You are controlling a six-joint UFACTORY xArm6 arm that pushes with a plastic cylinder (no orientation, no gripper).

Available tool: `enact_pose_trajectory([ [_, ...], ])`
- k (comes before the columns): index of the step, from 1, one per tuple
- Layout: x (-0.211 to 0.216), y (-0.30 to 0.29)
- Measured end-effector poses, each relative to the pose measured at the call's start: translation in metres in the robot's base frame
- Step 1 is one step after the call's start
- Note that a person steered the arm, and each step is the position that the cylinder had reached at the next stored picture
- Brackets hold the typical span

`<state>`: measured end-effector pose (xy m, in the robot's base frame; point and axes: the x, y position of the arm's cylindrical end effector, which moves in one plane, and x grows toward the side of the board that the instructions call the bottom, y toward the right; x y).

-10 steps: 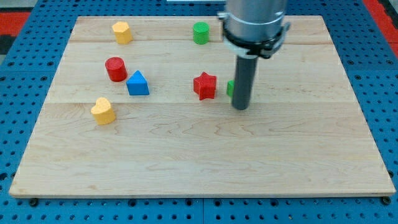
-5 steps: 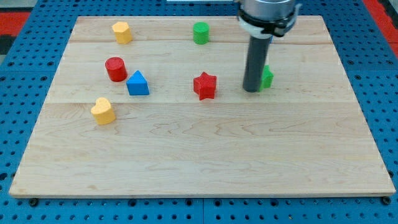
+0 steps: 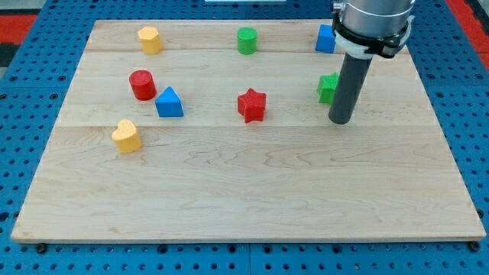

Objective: Move green star away from the red star

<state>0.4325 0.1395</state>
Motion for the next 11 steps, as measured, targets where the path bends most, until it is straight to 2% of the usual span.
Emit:
enact_pose_trajectory([
  [9, -0.004, 0.0],
  [11, -0.005, -0.017],
])
